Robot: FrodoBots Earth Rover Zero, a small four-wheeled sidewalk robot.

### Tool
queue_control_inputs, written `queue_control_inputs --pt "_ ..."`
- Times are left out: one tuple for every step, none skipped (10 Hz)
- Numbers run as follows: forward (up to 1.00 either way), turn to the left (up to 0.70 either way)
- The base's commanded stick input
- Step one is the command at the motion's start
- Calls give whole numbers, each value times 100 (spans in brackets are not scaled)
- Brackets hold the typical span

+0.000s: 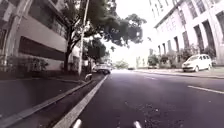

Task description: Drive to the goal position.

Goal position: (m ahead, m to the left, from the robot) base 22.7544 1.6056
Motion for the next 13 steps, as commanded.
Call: queue_control_inputs --pt "70 -14" --pt "70 -14" --pt "70 -14" --pt "70 -14" --pt "70 -14" --pt "70 -14" --pt "70 -9" --pt "70 0" --pt "70 0" --pt "70 0" --pt "70 0" --pt "70 0" --pt "70 0"
